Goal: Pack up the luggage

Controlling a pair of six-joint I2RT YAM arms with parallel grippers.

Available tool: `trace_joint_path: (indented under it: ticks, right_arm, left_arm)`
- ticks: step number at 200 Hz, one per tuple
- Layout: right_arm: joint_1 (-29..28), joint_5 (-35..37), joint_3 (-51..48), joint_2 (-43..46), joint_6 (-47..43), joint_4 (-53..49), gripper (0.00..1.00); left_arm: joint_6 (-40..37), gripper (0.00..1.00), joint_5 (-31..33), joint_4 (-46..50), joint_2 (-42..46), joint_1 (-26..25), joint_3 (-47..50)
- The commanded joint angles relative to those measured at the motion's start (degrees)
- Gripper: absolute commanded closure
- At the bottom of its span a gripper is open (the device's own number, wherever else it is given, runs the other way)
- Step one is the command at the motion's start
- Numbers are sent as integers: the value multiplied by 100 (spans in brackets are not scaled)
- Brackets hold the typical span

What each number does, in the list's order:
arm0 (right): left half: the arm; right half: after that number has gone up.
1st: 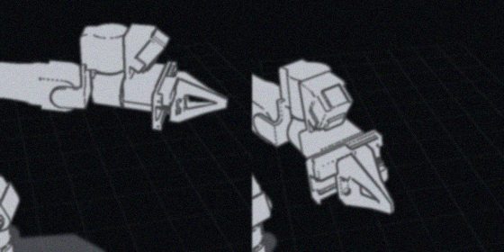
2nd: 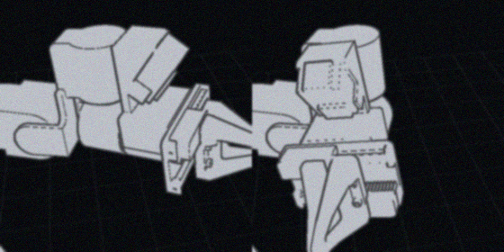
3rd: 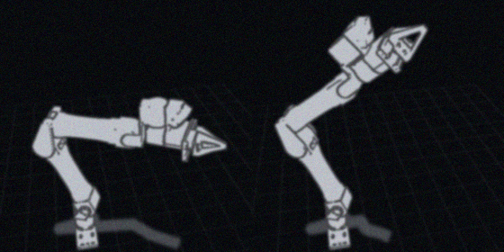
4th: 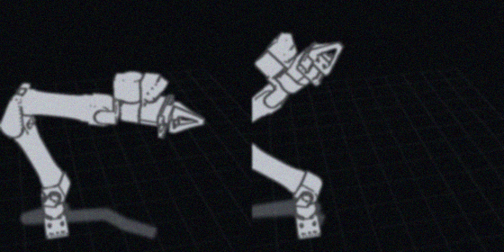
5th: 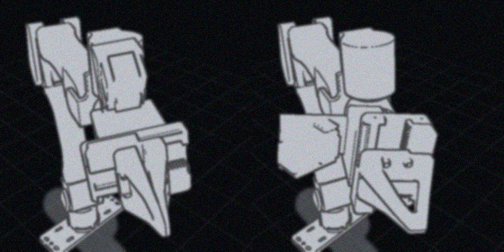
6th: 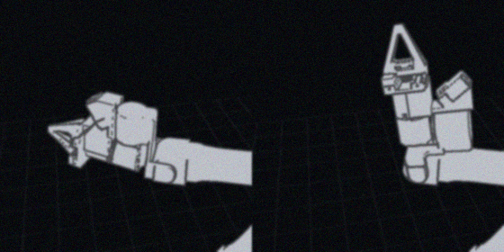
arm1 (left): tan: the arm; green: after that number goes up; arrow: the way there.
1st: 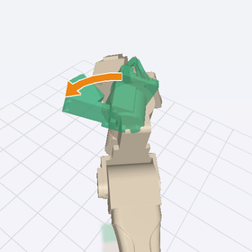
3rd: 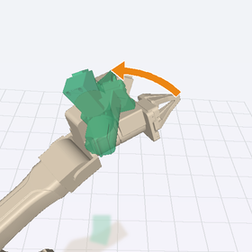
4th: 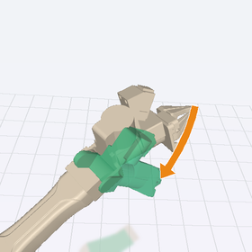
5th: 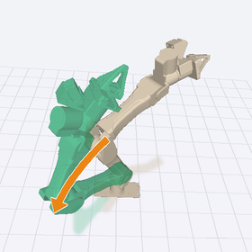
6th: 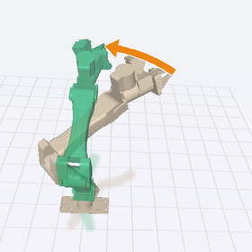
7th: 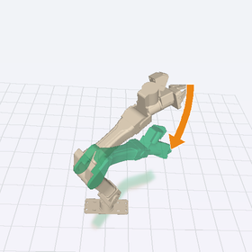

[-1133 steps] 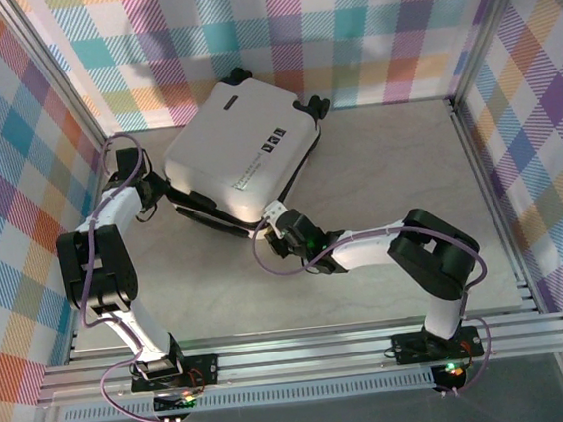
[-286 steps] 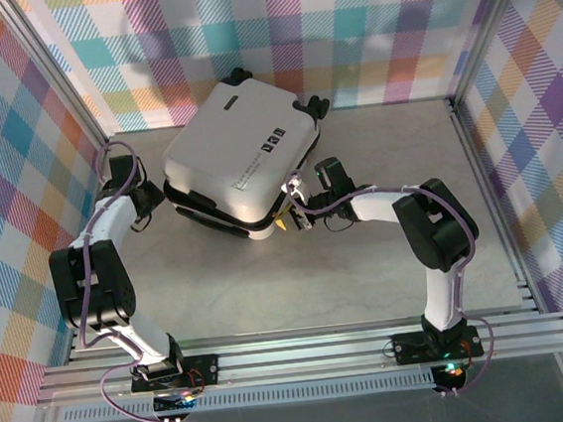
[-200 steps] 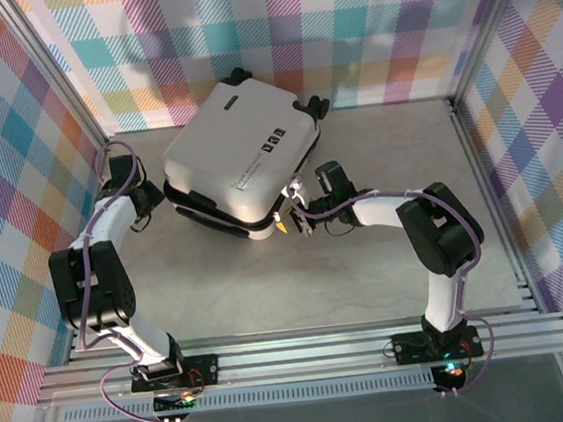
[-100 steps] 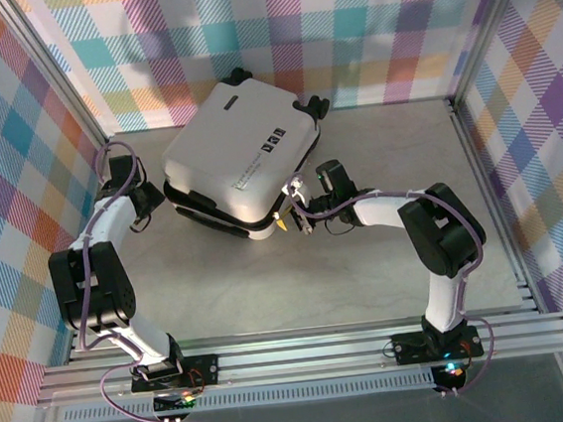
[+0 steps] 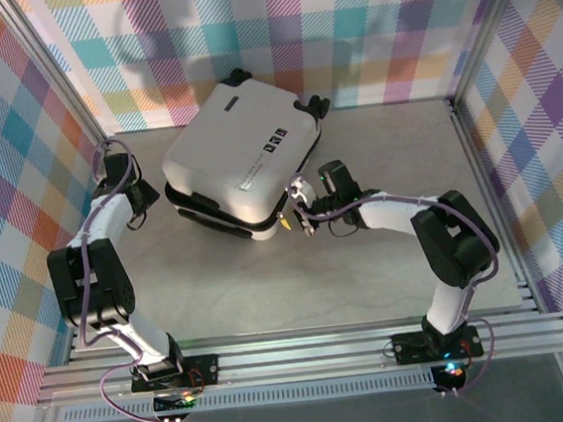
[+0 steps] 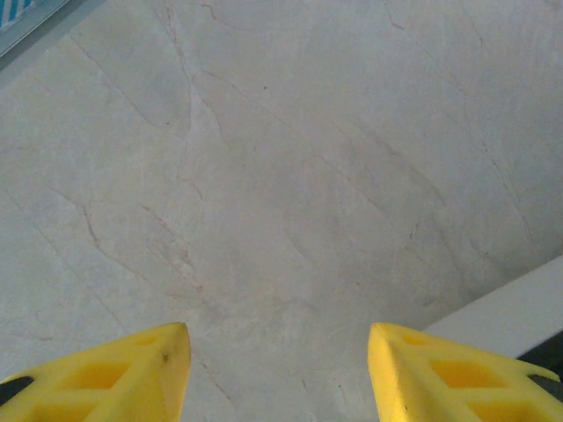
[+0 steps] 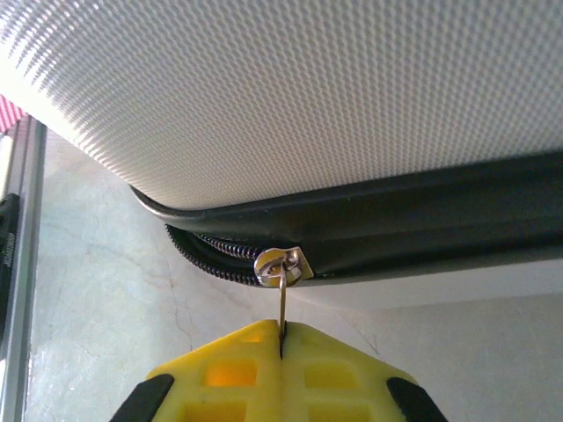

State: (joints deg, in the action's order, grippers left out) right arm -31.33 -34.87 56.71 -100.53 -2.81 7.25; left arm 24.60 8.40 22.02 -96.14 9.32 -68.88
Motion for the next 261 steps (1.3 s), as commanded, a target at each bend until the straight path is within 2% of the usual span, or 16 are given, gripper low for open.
trace_joint_path:
  ticks: [1,28,75,85,121,141,159,201,261]
  right_arm:
    - [-119,83,-49,499,-172,-188,100]
    - [-388,407,-85,626,-211,-482,100]
    - [-758,921,-90,928,-229,-1000,100]
    - [-847,1006,-64,996,-472,-1136,100]
    - [-1146,739,35,1115,-771,-1455,100]
    - [-1273,163,10,1196,-1062,-1580,100]
    - [-1304,-72,54,1203,-1073,-1634,100]
    - [-1601,-17,200,1139,-945,-1610,100]
    - [-1786,-87,271,887,-739,-1399,100]
  left_arm:
    - [-17,44,-156,-118,-154,61,-83]
    - [120,44,-590,-373,-290,-34,64]
    - [389,45,-523,-553,-103,-467,610]
    - [476,45,-517,-837,8,-554,778]
    - [644,45,-227,-761,268,-898,987]
    - [777,45,-139,-804,423,-1031,1141]
    - [842,45,-32,-761,505,-1145,1205]
    - [967,45,91,-734,768,-1369,1424]
    - [1025,45,229,-659,1127,-1390,1681]
